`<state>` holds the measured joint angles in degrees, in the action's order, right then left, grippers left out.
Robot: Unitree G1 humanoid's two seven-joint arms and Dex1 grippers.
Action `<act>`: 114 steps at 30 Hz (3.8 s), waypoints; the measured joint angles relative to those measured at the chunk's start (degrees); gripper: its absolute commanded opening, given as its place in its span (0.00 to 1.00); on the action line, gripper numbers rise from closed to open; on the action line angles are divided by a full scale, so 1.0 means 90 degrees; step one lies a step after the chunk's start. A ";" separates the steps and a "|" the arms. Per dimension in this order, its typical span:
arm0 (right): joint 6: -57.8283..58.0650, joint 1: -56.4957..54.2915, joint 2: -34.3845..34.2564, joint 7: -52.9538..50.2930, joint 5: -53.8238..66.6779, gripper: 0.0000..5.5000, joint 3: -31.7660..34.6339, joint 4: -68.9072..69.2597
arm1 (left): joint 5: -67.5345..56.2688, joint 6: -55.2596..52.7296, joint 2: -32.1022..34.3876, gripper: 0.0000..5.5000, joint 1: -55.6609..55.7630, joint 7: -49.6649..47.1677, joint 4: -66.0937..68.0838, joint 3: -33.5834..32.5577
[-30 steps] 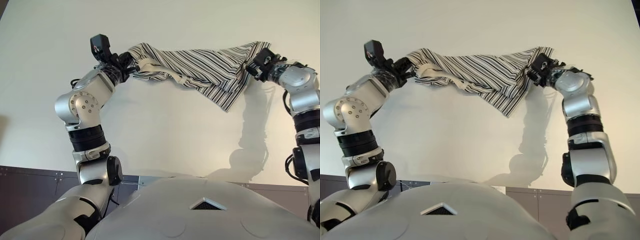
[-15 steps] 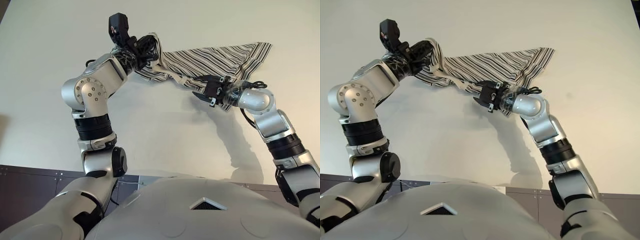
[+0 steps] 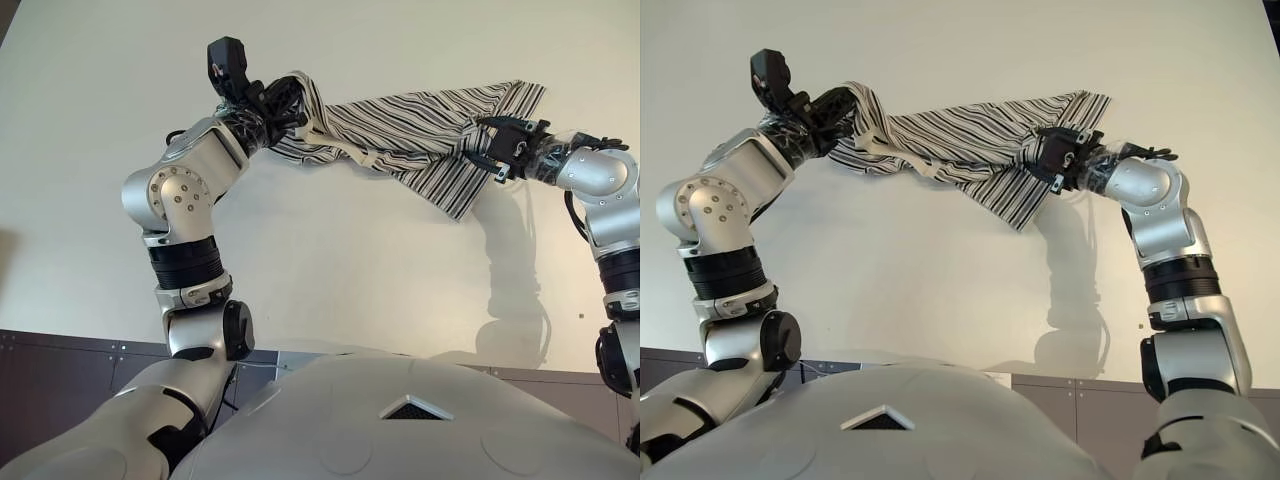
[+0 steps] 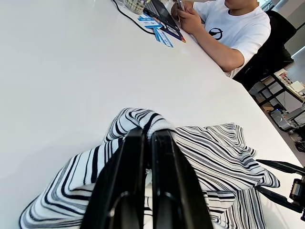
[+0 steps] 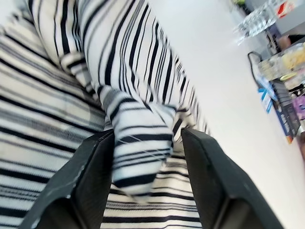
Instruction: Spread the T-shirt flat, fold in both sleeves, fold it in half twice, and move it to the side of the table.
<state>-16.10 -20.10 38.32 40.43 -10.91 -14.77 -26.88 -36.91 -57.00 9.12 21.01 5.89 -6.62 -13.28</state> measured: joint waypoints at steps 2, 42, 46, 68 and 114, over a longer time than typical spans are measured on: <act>-0.0062 -0.0326 -0.0289 -0.0226 -0.0169 0.44 -0.0074 -0.0605 | 0.0016 0.0033 -0.0001 0.02 -0.0001 0.0003 -0.0030 0.0013; 0.1376 -0.0079 -0.1219 -0.0207 0.0572 0.25 0.0320 0.0095 | 0.0505 0.0415 0.0145 0.02 -0.0237 0.0312 0.0364 0.0178; 0.1083 -0.0179 -0.1216 -0.0399 0.0429 0.12 0.0318 -0.0393 | 0.0507 0.0417 0.0119 0.02 -0.0237 0.0312 0.0366 0.0179; 0.0036 -0.3618 -0.2318 -0.3281 -0.0708 0.40 0.0281 -0.5116 | 0.0645 0.0639 0.0110 0.02 -0.0247 0.0557 0.0386 0.0454; -0.2610 -0.2731 -0.1464 -0.3198 -0.2629 0.46 -0.1422 -0.4654 | 0.0722 0.0621 0.0107 0.02 -0.0365 0.0736 0.0221 0.0503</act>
<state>-39.59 -44.68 25.15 11.65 -34.57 -27.56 -68.76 -30.41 -51.41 10.09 17.72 12.52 -4.64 -8.75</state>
